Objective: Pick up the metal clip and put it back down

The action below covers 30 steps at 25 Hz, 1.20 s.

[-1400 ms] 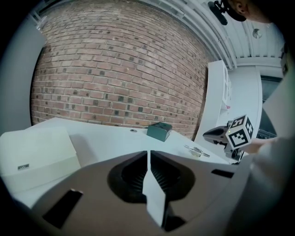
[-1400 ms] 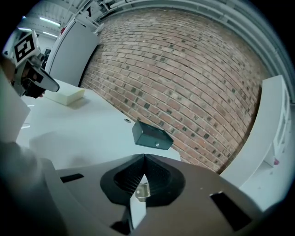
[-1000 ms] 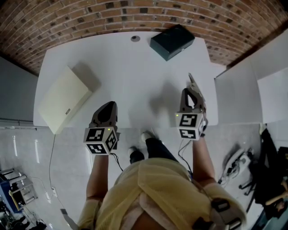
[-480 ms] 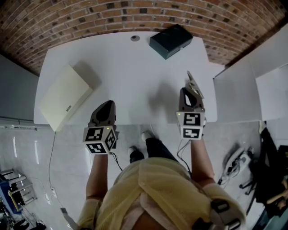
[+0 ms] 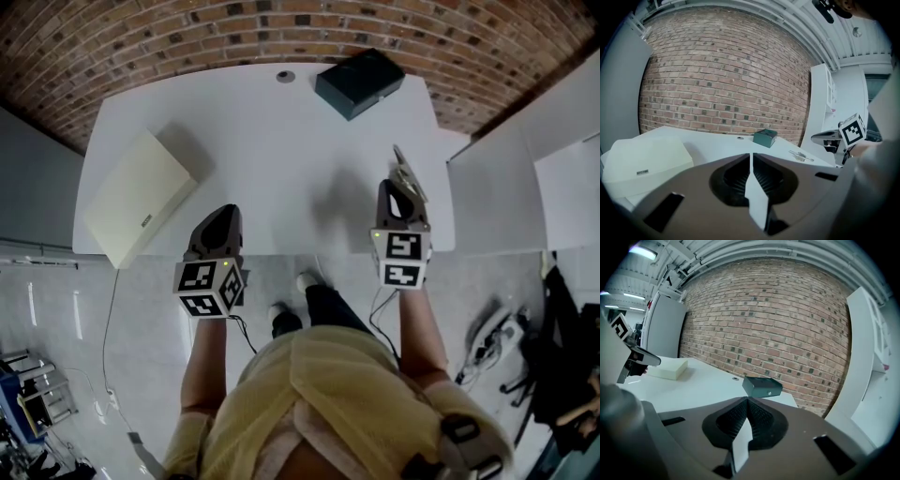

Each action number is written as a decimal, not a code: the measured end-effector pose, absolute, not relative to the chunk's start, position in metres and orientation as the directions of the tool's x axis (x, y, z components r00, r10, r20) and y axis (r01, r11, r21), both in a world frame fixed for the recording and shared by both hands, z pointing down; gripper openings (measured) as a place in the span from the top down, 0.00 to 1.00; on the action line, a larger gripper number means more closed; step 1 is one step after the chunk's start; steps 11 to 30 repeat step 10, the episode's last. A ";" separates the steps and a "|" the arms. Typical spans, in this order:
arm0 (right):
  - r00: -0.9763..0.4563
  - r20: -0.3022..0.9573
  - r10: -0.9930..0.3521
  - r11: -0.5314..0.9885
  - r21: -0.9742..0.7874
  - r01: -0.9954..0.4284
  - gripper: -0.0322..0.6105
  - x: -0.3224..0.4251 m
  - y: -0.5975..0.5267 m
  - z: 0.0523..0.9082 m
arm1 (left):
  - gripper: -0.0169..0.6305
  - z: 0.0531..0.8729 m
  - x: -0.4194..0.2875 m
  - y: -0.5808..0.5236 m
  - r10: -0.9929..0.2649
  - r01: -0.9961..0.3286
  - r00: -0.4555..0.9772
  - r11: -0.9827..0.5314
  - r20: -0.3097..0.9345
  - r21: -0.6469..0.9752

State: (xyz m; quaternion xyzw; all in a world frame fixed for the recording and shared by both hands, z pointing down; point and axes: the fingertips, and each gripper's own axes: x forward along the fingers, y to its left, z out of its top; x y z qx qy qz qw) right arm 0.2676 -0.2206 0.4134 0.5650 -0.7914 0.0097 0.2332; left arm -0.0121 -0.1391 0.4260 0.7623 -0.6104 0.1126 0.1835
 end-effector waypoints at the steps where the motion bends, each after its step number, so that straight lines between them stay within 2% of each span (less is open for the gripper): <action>1: -0.255 0.378 -0.890 0.363 0.248 -0.898 0.95 0.267 -0.221 0.412 | 0.94 0.426 -0.013 -0.139 -0.890 -0.972 0.227 -0.185 0.396 0.142; 10: -0.287 0.394 -0.873 0.375 0.166 -0.912 0.95 0.269 -0.225 0.413 | 0.94 0.419 -0.018 -0.141 -0.899 -0.974 0.213 -0.165 0.382 0.154; 30: -0.287 0.394 -0.873 0.375 0.166 -0.912 0.95 0.269 -0.225 0.413 | 0.94 0.419 -0.018 -0.141 -0.899 -0.974 0.213 -0.165 0.382 0.154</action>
